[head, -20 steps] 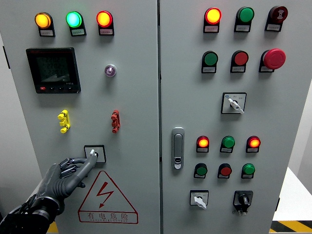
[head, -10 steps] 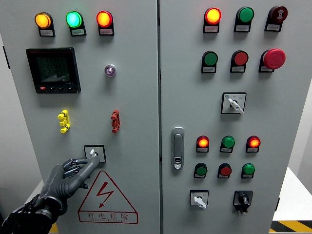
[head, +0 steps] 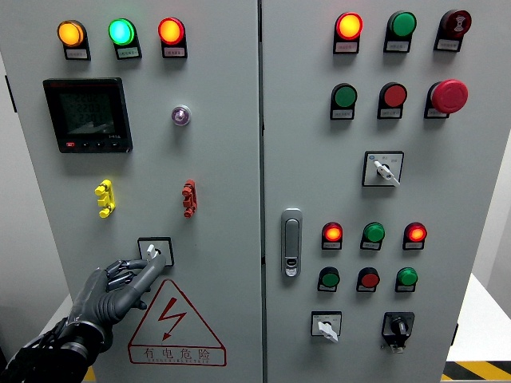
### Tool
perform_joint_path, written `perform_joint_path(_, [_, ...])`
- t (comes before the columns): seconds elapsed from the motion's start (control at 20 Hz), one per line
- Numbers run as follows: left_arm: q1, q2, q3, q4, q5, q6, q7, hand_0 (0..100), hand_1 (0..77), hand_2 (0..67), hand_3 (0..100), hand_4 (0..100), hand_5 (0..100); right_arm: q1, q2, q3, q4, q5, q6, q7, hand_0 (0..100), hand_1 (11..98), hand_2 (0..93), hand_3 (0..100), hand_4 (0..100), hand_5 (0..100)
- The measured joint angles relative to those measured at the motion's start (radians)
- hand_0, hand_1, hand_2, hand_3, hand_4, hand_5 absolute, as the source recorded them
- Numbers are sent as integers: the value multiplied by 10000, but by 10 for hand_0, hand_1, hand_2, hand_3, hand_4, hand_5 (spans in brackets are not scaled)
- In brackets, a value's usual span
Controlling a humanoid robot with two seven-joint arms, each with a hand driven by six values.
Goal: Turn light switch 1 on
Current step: 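Close the left hand fingers around the rotary switch knob, then twist the rotary switch knob clockwise with the left hand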
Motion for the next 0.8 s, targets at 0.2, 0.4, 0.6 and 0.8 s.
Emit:
perform_joint_path(0.2, [-70, 0, 1, 38, 48, 123, 205, 0, 564, 457, 836, 1000, 682, 1, 0, 0, 0, 0, 0, 0, 0, 197, 0, 199, 195, 104])
perform_joint_path(0.4, [-183, 1, 1, 81, 43, 133, 243, 0, 559, 462, 839, 1000, 687, 0, -3, 0, -1, 0, 0, 0, 0, 201, 0, 199, 195, 104])
perform_joint_path(0.6, [-206, 1, 1, 135, 32, 134, 265, 0, 559, 463, 840, 1000, 691, 0, -3, 0, -1, 0, 0, 0, 0, 200, 0, 199, 195, 104])
perform_joint_path(0.8, [-217, 1, 1, 137, 66, 133, 284, 0, 560, 472, 843, 1000, 705, 0, -4, 0, 4, 0, 0, 0, 0, 203, 0, 199, 195, 104])
